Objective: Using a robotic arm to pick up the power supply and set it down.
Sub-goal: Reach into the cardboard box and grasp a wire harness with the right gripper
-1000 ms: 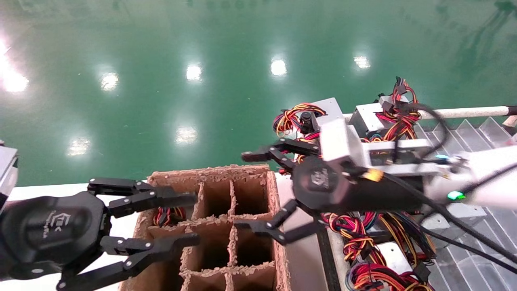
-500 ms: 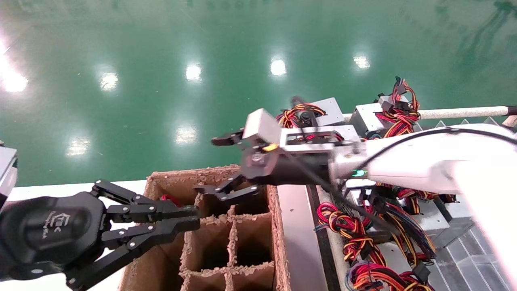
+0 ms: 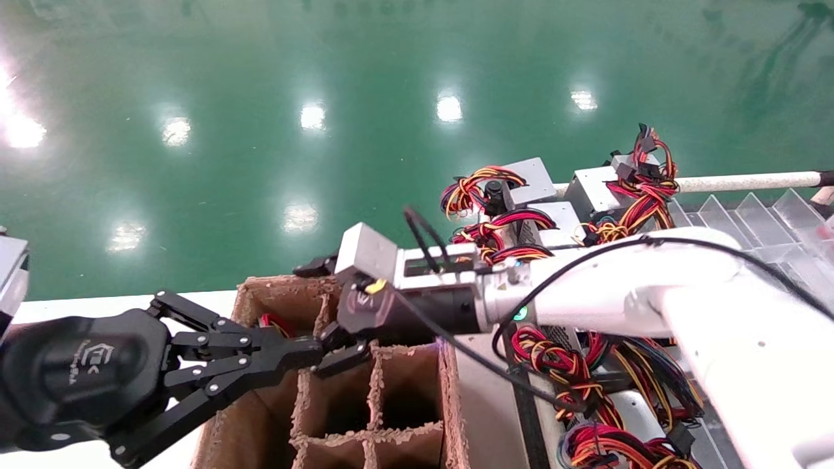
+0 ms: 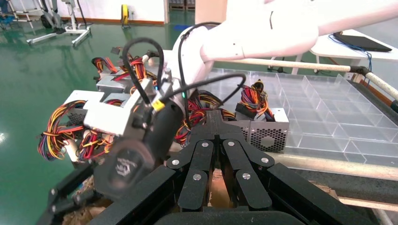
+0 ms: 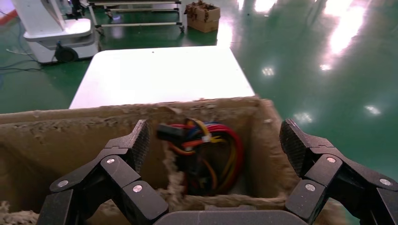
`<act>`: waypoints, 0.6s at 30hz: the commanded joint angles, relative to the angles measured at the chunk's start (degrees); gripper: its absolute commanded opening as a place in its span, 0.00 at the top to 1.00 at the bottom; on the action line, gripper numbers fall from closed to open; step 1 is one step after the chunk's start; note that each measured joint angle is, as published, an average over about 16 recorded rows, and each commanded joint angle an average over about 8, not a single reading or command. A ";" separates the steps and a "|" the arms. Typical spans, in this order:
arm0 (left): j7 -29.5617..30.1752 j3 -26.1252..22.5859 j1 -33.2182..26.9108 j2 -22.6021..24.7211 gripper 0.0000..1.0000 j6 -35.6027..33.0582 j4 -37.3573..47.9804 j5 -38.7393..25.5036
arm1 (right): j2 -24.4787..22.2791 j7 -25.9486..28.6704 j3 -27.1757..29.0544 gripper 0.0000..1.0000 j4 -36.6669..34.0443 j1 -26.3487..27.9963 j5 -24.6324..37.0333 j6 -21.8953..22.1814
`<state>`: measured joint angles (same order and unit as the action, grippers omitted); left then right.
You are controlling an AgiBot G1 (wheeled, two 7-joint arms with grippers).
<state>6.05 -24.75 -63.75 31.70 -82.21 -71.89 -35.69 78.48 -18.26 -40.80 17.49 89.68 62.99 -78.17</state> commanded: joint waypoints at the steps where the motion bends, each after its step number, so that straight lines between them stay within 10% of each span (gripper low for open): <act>1: 0.00 0.00 0.00 0.00 1.00 0.00 0.00 0.00 | 0.13 0.72 -1.08 0.00 1.58 -1.10 -0.67 0.76; 7: 0.00 0.00 0.00 0.00 1.00 0.00 0.00 0.00 | 0.19 3.62 -5.92 0.04 6.15 -2.57 -3.92 4.84; 15: 0.00 0.00 0.00 0.00 1.00 0.00 0.00 0.00 | 0.13 5.88 -12.77 0.93 9.52 -3.12 -8.07 9.99; 18: 0.00 0.00 0.00 0.00 1.00 0.00 0.00 0.00 | 0.09 6.21 -15.03 1.00 10.03 -2.94 -9.51 11.40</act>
<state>6.05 -24.75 -63.75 31.70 -82.21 -71.89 -35.69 78.57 -12.18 -55.58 27.22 86.85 53.48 -67.09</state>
